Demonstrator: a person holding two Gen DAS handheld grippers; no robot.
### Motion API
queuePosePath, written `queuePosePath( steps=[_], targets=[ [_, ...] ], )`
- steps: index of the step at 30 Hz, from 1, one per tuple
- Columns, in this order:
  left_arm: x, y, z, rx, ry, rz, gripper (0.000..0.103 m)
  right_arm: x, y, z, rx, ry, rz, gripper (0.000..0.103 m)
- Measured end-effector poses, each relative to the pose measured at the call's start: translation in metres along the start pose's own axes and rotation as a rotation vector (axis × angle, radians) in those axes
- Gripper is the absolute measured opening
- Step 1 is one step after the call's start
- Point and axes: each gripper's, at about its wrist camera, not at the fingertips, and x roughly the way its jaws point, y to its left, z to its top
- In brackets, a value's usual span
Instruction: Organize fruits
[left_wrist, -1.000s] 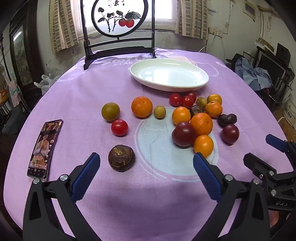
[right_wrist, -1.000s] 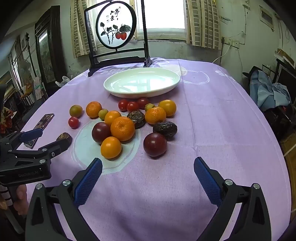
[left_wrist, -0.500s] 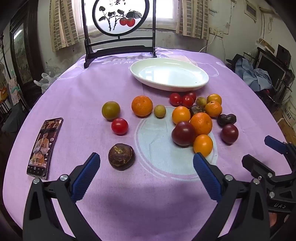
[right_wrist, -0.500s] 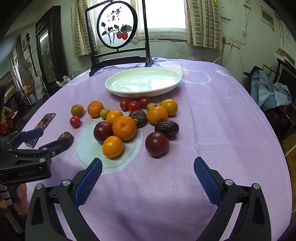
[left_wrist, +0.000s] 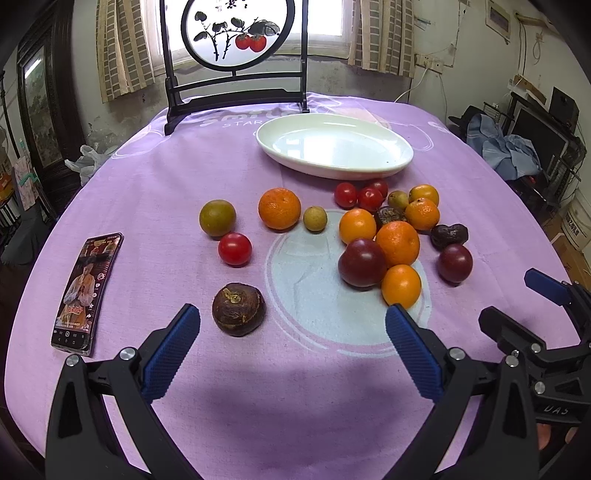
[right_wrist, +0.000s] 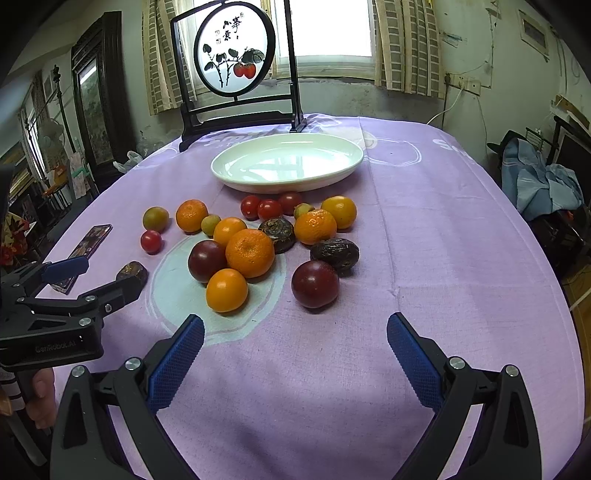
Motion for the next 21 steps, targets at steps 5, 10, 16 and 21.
queuePosePath(
  steps=[5,10,16,21],
  targets=[
    [0.0002,0.0,0.0003,0.001,0.0,-0.001,0.099,-0.0007,-0.0009,-0.0004,0.002,0.0,0.001,0.099],
    [-0.0011,-0.0009,0.0002,0.004,0.002,-0.003,0.099,0.0003,-0.0005,-0.0041,0.0,0.005,0.007,0.099],
    [-0.0013,-0.0022,0.0002,0.008,0.005,-0.006,0.099,0.0007,-0.0002,-0.0033,0.001,0.005,0.008,0.099],
    [-0.0014,-0.0026,0.0003,0.007,0.005,-0.006,0.099,0.0013,-0.0003,-0.0028,0.001,0.007,0.007,0.099]
  ],
)
